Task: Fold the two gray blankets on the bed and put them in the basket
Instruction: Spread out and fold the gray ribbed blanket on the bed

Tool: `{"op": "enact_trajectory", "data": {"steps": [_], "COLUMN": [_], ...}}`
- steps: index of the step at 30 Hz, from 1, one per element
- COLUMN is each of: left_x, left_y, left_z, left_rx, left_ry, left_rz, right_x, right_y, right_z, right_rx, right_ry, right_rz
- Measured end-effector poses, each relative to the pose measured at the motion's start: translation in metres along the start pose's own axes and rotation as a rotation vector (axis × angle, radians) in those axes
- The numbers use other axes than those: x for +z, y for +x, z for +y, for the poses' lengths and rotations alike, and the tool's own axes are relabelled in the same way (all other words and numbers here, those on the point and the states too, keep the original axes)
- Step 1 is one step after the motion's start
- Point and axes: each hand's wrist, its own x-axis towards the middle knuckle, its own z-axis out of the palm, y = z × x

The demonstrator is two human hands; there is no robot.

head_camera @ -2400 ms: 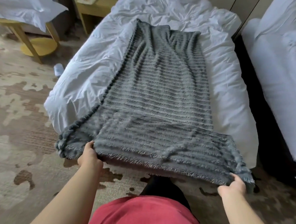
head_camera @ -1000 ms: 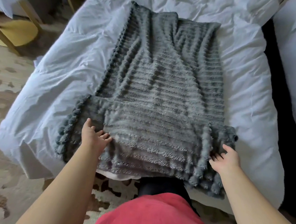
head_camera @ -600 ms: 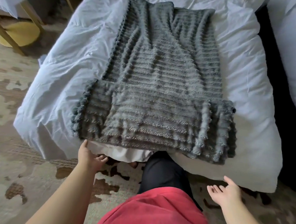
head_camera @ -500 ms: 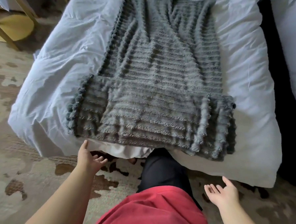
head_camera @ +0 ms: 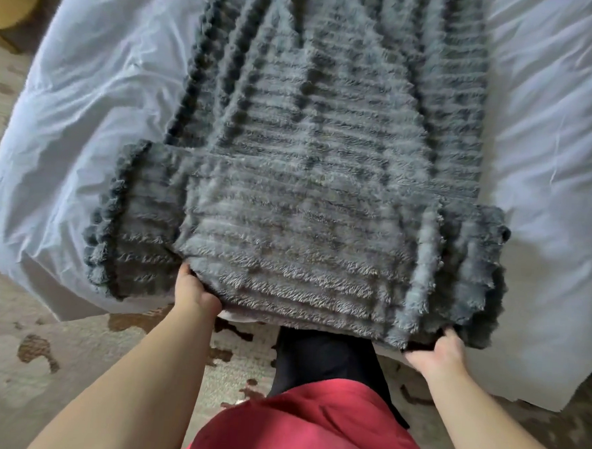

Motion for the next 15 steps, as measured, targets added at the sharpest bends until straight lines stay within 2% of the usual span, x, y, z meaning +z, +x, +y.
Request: {"op": "enact_trajectory", "data": {"steps": [4,6,7,8,10,11,13,15], "left_x": [-0.016,-0.024,-0.027,-0.028,-0.033,-0.038,-0.055,-0.078], "left_y": [-0.009,-0.021,-0.030,-0.041,-0.063,-0.073,-0.089,-0.108], "left_z": [0.014,0.018,0.016,0.014,0.008,0.005,0.005,0.008], "left_rx": [0.102,0.127,0.134,0.137,0.153,0.169,0.206,0.245], "left_ry": [0.004,-0.016,-0.023,-0.016,-0.007,-0.009,-0.008,0.002], "left_rz": [0.244,0.238,0.239,0.249,0.277,0.274,0.251,0.215], "right_x": [-0.017,-0.032,-0.041,-0.045,-0.055,-0.061,-0.073,-0.090], "right_y": [-0.008,-0.020,-0.028,-0.032,-0.045,-0.057,-0.085,-0.110], "right_z": [-0.023,-0.048,-0.057,-0.066,-0.069,-0.068,-0.055,-0.036], "right_rx": [-0.032,-0.140,-0.220,-0.240,-0.249,-0.339,-0.362,-0.411], "right_ry": [-0.090,-0.143,-0.222,-0.299,-0.151,-0.171,-0.254,-0.282], "right_rz": [0.088,0.188,0.185,0.111,0.092,0.096,0.200,0.160]}}
